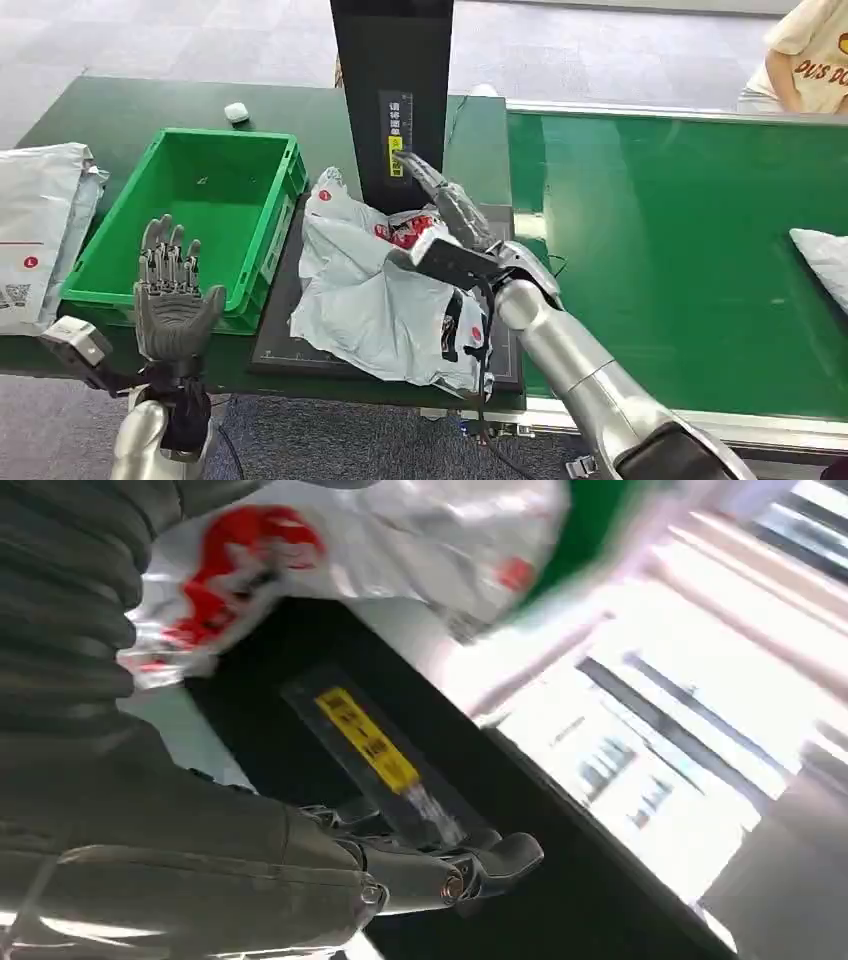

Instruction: Moved the parcel from conveyor to table for the left to box.

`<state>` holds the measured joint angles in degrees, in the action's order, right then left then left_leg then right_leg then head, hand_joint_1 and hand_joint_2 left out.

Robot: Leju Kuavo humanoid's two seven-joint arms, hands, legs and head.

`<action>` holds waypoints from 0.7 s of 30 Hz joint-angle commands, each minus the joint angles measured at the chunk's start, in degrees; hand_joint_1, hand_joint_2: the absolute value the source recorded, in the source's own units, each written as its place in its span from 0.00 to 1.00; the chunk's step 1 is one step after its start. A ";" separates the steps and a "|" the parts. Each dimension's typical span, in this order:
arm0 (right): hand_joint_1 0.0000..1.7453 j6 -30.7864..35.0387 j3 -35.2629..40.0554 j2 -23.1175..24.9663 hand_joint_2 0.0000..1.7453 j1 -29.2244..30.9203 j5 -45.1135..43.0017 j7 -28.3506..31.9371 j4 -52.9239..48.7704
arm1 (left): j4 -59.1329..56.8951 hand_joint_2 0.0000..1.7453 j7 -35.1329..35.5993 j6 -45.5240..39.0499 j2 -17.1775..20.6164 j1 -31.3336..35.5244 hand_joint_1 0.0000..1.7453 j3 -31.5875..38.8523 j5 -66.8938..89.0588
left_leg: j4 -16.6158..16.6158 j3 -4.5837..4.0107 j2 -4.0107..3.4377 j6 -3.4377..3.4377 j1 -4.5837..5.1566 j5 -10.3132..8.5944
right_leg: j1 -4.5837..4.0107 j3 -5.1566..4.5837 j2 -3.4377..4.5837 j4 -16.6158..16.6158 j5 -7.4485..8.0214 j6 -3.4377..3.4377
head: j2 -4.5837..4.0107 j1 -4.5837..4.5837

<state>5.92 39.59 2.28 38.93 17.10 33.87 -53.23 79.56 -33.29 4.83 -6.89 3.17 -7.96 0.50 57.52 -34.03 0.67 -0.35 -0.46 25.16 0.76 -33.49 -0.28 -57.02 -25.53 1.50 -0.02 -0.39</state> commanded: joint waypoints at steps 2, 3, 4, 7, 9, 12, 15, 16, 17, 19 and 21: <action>0.00 -2.95 -19.91 2.43 1.00 -12.36 -10.86 0.70 -20.06 | 0.28 1.00 0.62 0.83 1.22 2.09 0.00 -3.97 2.54 | -0.03 0.00 0.17 0.00 0.02 0.01 | 0.02 0.09 -0.18 0.02 -0.06 -0.03 | 0.00 0.02; 0.00 -2.93 -20.72 2.52 1.00 -13.05 -11.45 1.23 -20.64 | 0.28 1.00 0.69 1.01 1.22 2.25 0.00 -4.39 3.07 | -0.05 0.06 0.13 0.00 -0.01 0.03 | -0.01 0.16 -0.15 0.07 -0.06 -0.05 | 0.00 0.02; 0.00 -2.87 -21.10 2.48 1.00 -13.55 -11.67 1.60 -21.13 | 0.26 1.00 0.72 1.16 1.21 2.37 0.00 -4.73 3.41 | -0.03 0.01 0.10 -0.01 -0.01 0.03 | -0.01 0.09 -0.10 0.05 -0.04 -0.04 | 0.00 0.02; 0.00 -2.77 -23.48 3.16 1.00 -15.98 -12.34 2.53 -25.60 | -1.59 1.00 0.94 1.90 0.45 4.35 0.00 -6.53 4.47 | -0.07 0.06 0.21 0.02 0.00 0.01 | 0.00 0.15 -0.25 0.06 -0.08 -0.08 | 0.00 0.00; 0.00 -3.57 -24.66 3.76 1.00 -15.95 -12.37 1.34 -27.65 | -4.36 1.00 1.26 2.71 0.17 6.91 0.00 -8.33 4.97 | 0.00 -0.06 0.18 0.01 0.01 -0.01 | 0.01 0.00 -0.20 0.01 -0.05 -0.04 | 0.00 0.00; 0.00 -4.39 -25.74 3.11 1.00 -18.55 -10.43 0.49 -29.87 | -5.42 1.00 1.19 3.17 0.07 7.77 0.00 -10.05 6.31 | -0.04 0.02 0.18 0.01 0.03 0.00 | 0.01 0.07 -0.21 0.03 -0.06 -0.06 | 0.00 0.00; 0.00 -4.36 -27.69 2.97 1.00 -19.82 -10.50 1.12 -30.86 | -4.14 1.00 1.26 3.01 0.04 7.99 0.00 -10.96 8.20 | -0.14 0.18 0.20 0.01 0.01 0.00 | -0.01 0.24 -0.24 0.15 -0.06 -0.07 | 0.00 0.02; 0.00 -4.28 -28.27 3.02 1.00 -19.78 -10.75 1.33 -31.07 | -3.73 1.00 1.42 2.99 0.32 8.22 0.00 -11.63 9.32 | -0.08 0.10 0.14 0.00 0.00 0.01 | -0.01 0.14 -0.17 0.11 -0.04 -0.05 | 0.00 0.00; 0.00 -4.24 -28.79 3.12 1.00 -19.62 -10.88 1.34 -31.18 | -3.37 1.00 1.66 2.67 0.52 8.49 0.00 -12.24 10.76 | -0.03 0.02 0.08 -0.01 0.01 0.02 | 0.00 0.04 -0.10 0.06 -0.03 -0.03 | 0.00 0.00; 0.00 -4.61 -29.83 3.46 1.00 -20.05 -11.06 1.22 -31.79 | -2.40 1.00 1.75 0.84 1.01 8.93 0.00 -14.43 16.76 | -0.02 0.02 0.08 0.00 0.03 0.02 | 0.01 0.02 -0.10 0.03 -0.05 -0.05 | 0.00 0.00; 0.00 -5.47 -30.29 3.83 1.00 -20.61 -10.49 1.19 -32.78 | -1.98 1.00 2.93 -1.70 1.26 9.59 0.00 -18.15 25.65 | -0.02 0.02 0.07 0.00 0.00 0.03 | -0.01 0.05 -0.10 0.05 -0.05 -0.04 | 0.00 0.00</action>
<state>1.88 14.27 5.35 20.12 6.49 35.15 -83.01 79.03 -31.89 7.36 -7.45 8.60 -17.20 11.20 57.54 -34.08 0.62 -0.37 -0.44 25.19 0.78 -33.56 -0.22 -57.01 -25.53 1.51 -0.02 -0.39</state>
